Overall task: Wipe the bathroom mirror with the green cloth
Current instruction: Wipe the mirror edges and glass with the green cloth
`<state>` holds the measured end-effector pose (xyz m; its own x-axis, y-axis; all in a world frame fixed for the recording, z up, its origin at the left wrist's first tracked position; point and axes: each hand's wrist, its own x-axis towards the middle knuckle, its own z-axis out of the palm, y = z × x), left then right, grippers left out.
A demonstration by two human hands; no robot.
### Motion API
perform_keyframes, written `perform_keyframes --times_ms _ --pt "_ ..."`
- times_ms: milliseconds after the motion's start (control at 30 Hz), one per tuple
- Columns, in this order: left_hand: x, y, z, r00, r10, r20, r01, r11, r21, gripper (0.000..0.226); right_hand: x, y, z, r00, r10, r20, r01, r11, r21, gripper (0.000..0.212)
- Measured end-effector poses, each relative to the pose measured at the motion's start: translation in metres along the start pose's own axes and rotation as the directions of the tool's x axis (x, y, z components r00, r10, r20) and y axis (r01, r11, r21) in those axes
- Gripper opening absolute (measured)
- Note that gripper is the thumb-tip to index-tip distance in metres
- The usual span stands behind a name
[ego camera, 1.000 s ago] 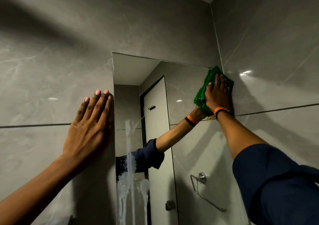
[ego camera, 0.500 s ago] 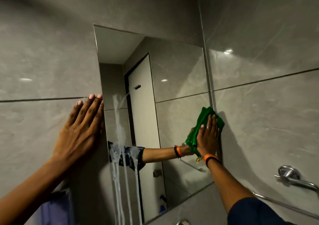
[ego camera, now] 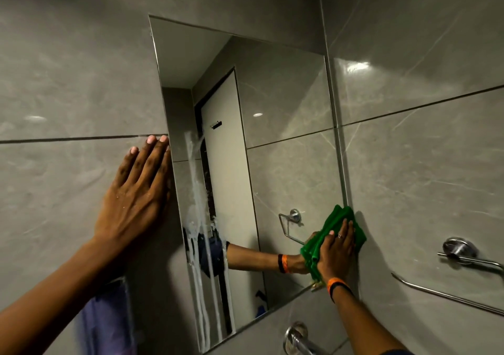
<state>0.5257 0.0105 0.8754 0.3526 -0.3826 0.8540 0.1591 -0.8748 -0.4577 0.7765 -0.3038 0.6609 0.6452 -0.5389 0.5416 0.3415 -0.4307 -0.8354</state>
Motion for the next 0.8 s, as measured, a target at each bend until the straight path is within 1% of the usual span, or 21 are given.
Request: perform_keyframes --times_ms 100,200,267,333,367,400,467,533,667,733,800 --pt "0.0 0.0 0.0 1.0 -0.005 -0.003 0.005 1.0 -0.007 0.064 -0.017 0.011 -0.002 0.998 0.063 0.01 -0.063 0.998 -0.031 0.056" --pt "0.001 0.0 0.0 1.0 -0.006 -0.008 0.006 1.0 -0.009 0.064 -0.029 0.017 -0.005 0.993 0.092 0.079 -0.083 0.989 -0.12 0.058" --pt "0.001 0.0 0.001 1.0 -0.007 -0.006 0.007 1.0 -0.008 0.064 -0.033 0.013 -0.007 0.988 0.141 0.058 -0.131 0.981 -0.145 0.059" --pt "0.001 0.0 0.0 1.0 -0.011 -0.004 0.011 1.0 -0.01 0.064 -0.038 0.004 -0.013 0.983 0.184 0.027 -0.178 0.973 -0.144 0.067" --pt "0.002 0.0 0.0 1.0 -0.013 -0.003 0.013 1.0 -0.012 0.065 -0.04 0.0 -0.015 0.98 0.198 0.032 -0.19 0.969 -0.155 0.073" --pt "0.002 0.0 0.0 1.0 -0.015 -0.002 0.015 1.0 -0.016 0.065 -0.042 -0.002 -0.017 0.977 0.211 0.04 -0.201 0.963 -0.179 0.074" --pt "0.002 0.0 0.0 1.0 -0.02 -0.004 0.02 1.0 -0.023 0.065 -0.045 -0.004 -0.017 0.973 0.226 0.052 -0.207 0.947 -0.244 0.064" --pt "0.002 0.0 0.001 1.0 -0.026 -0.004 0.025 0.999 -0.024 0.065 -0.054 -0.004 -0.014 0.974 0.222 0.053 -0.2 0.941 -0.271 0.061" --pt "0.001 -0.001 0.003 0.999 -0.038 0.002 0.038 0.999 -0.023 0.064 -0.09 -0.003 -0.001 0.976 0.209 0.069 -0.19 0.957 -0.22 0.075" --pt "0.0 0.0 0.004 0.999 -0.048 0.006 0.048 0.998 -0.028 0.064 -0.113 -0.004 0.005 0.982 0.174 0.07 -0.157 0.968 -0.197 0.075" --pt "0.0 0.0 0.003 0.999 -0.05 0.009 0.05 0.998 -0.033 0.063 -0.141 -0.009 0.011 0.992 0.107 0.068 -0.092 0.977 -0.19 0.074"
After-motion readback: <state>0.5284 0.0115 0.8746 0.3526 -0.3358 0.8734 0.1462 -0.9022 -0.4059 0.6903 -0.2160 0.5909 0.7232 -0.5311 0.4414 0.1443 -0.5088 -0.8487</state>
